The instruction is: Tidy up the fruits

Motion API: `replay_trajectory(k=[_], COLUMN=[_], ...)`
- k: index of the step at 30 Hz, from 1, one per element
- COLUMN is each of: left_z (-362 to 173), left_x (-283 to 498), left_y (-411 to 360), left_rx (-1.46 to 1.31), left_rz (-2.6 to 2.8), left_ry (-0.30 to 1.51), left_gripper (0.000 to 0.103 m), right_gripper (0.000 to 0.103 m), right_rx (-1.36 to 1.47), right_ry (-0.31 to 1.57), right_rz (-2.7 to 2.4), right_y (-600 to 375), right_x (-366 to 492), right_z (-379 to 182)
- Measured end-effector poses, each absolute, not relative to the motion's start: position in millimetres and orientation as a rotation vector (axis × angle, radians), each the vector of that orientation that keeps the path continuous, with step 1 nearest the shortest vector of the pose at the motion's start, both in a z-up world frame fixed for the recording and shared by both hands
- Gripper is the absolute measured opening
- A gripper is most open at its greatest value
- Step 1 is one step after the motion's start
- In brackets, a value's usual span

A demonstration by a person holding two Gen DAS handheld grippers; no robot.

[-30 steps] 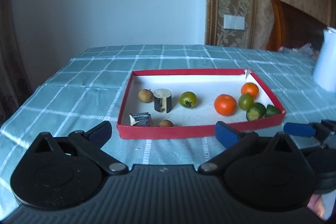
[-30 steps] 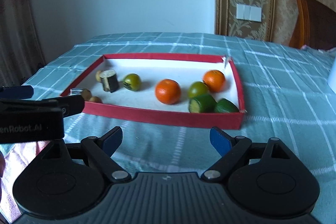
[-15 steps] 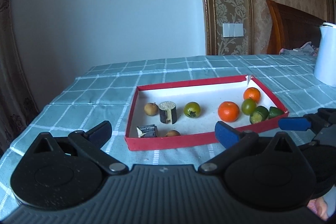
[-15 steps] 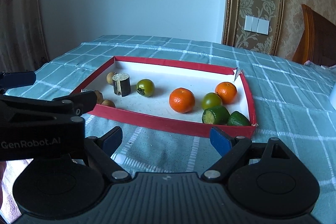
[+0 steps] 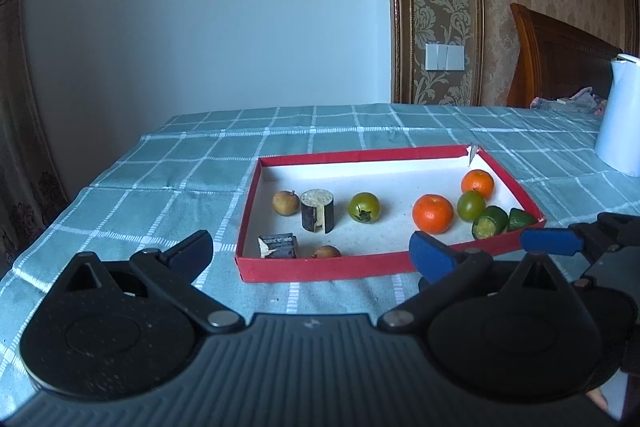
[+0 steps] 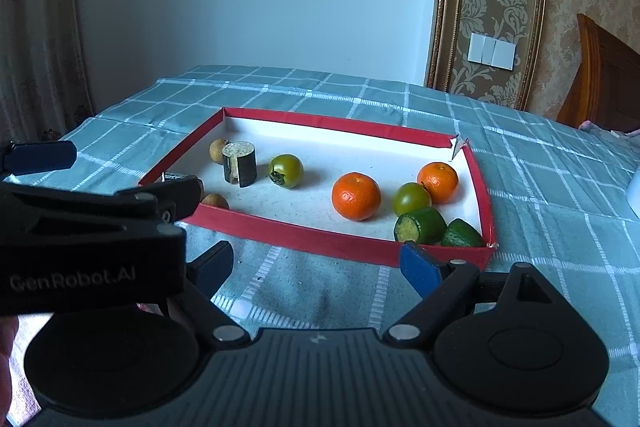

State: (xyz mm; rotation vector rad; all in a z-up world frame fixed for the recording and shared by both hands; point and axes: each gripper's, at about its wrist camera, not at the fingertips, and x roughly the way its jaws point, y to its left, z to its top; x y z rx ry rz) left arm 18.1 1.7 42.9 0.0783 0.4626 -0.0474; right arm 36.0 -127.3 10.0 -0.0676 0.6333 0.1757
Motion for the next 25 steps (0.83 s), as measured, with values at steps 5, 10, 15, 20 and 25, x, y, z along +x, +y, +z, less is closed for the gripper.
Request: replay_trajectory(k=[5, 10, 15, 20, 25], left_z=[42.7, 41.8, 41.6, 40.3, 37.4], left_x=[17.9, 20.2, 19.0, 22.7, 21.0], left_y=[1.9, 2.3, 2.1, 5.9, 3.1], left_rx=[0.078, 0.065, 0.066, 0.021, 0.051], left_rz=[-0.036, -0.038, -0.048, -0.077, -0.058], left_ry=[0.46, 0.468, 0.464, 0.487, 0.466], left_gripper=[0.103, 0.103, 0.103, 0.103, 0.103], right_gripper=[0.091, 0.091, 0.091, 0.091, 0.091], right_rx=[-0.054, -0.037, -0.045, -0.043, -0.054], right_ry=[0.659, 0.668, 0.664, 0.667, 0.662], right_rz=[0.149, 0.131, 0.127, 0.133, 0.136], right_y=[-124.8, -123.5, -121.9, -121.1, -118.3], right_x=[41.1, 42.2, 41.7, 41.7, 40.5], right_z=[7.5, 5.5, 4.9, 4.5, 4.4])
